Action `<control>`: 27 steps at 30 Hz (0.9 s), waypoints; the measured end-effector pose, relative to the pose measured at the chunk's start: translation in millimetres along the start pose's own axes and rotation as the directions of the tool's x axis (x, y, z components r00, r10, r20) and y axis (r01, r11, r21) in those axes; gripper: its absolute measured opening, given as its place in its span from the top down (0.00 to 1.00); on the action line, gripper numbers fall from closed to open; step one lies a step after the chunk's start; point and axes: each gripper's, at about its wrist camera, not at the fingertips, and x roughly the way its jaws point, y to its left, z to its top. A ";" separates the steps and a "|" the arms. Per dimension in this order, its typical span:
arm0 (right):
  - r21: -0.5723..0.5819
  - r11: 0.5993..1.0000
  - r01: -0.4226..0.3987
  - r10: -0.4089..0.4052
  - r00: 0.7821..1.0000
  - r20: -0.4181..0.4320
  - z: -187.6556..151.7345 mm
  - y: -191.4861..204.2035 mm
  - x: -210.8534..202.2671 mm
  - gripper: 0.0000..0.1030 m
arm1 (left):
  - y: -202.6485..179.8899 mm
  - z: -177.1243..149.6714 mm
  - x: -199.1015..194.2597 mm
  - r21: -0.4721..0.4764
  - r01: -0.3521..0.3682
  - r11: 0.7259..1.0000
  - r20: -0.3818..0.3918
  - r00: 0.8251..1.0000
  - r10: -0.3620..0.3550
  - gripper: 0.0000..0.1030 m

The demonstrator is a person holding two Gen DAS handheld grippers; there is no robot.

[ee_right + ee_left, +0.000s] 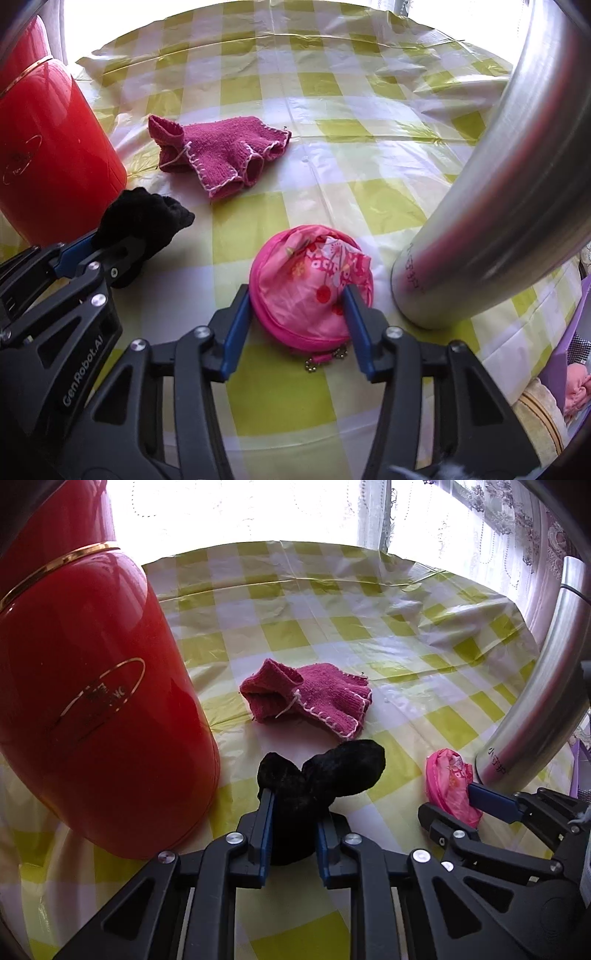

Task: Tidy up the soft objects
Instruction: 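Grasp the black sock with the left tool while the right tool grasps the pink purse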

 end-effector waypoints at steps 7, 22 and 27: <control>-0.030 0.997 -0.071 0.072 0.996 0.043 -4.8 -0.6 -18.4 0.66 | 6.3 -10.3 -20.8 -0.055 0.002 0.999 0.025 1.000 -0.001 0.81; -0.045 0.955 -0.294 0.297 0.952 0.068 -33.6 -32.8 -76.6 0.87 | 0.9 -33.2 -71.8 -0.119 0.030 0.993 0.089 0.996 -0.019 0.81; -0.051 0.949 -0.311 0.314 0.946 0.079 -43.7 -47.1 -91.1 0.87 | -6.1 -37.3 -85.4 -0.123 0.032 0.992 0.104 0.994 -0.020 0.81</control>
